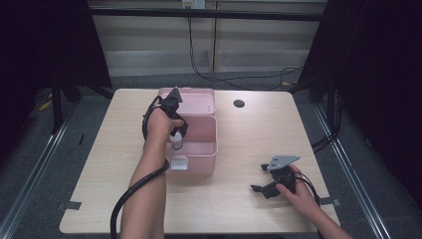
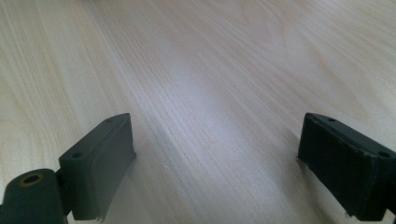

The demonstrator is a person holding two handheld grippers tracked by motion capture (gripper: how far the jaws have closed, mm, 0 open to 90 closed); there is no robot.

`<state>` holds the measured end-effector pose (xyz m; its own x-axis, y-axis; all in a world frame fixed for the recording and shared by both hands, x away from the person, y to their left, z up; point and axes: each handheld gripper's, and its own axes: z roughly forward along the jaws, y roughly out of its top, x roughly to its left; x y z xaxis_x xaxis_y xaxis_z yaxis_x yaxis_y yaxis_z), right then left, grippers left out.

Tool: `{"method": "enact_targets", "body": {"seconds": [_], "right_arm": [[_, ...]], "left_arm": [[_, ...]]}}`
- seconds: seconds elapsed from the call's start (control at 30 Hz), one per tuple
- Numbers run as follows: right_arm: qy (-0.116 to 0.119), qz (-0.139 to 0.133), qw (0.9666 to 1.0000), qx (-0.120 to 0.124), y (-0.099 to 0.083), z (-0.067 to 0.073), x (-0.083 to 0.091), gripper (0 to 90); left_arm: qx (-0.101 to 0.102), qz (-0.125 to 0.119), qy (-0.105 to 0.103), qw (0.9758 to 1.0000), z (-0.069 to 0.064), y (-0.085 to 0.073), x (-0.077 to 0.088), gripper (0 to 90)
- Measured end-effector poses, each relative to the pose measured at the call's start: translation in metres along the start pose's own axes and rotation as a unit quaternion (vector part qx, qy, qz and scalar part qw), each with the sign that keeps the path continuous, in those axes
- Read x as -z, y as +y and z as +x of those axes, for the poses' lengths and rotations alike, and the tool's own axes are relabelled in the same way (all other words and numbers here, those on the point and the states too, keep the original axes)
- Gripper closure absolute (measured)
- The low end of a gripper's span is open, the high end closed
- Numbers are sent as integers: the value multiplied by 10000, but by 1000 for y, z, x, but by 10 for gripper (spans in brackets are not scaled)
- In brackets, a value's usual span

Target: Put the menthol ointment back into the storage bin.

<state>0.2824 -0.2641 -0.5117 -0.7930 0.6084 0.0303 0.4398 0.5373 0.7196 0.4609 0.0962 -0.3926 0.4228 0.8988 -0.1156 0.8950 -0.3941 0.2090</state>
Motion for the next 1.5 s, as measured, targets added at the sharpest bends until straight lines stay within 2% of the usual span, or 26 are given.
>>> {"method": "enact_targets", "body": {"seconds": [0.3, 0.43, 0.57, 0.67, 0.73, 0.77, 0.83, 0.87, 0.97, 1.5], "right_arm": [[2, 2, 10000, 0, 0, 0, 0, 99], [2, 1, 10000, -1, 0, 0, 0, 99], [1, 2, 10000, -7, 0, 0, 0, 99], [7, 0, 10000, -8, 0, 0, 0, 99], [4, 1, 10000, -2, 0, 0, 0, 99], [4, 1, 10000, -2, 0, 0, 0, 98], [4, 0, 10000, -3, 0, 0, 0, 99], [4, 1, 10000, -3, 0, 0, 0, 99], [2, 1, 10000, -7, 0, 0, 0, 99], [1, 3, 10000, -5, 0, 0, 0, 99]], "left_arm": [[-154, -129, -41, 9998, -1, -8, 25, 247], [-219, -239, 7, 9995, 2, -11, 36, 242], [-299, -228, -36, 9993, 7, -16, 49, 235], [-301, -283, -6, 9991, 11, -20, 58, 231], [-281, -323, -61, 9991, 14, -23, 63, 231], [-218, -296, -65, 9993, 15, -25, 65, 230], [-273, -302, -35, 9992, 19, -28, 68, 229], [-199, -334, -48, 9992, 20, -29, 69, 229], [-163, -298, -62, 9994, 23, -34, 73, 229], [-199, -466, -119, 9986, 35, -52, 102, 229]]}}
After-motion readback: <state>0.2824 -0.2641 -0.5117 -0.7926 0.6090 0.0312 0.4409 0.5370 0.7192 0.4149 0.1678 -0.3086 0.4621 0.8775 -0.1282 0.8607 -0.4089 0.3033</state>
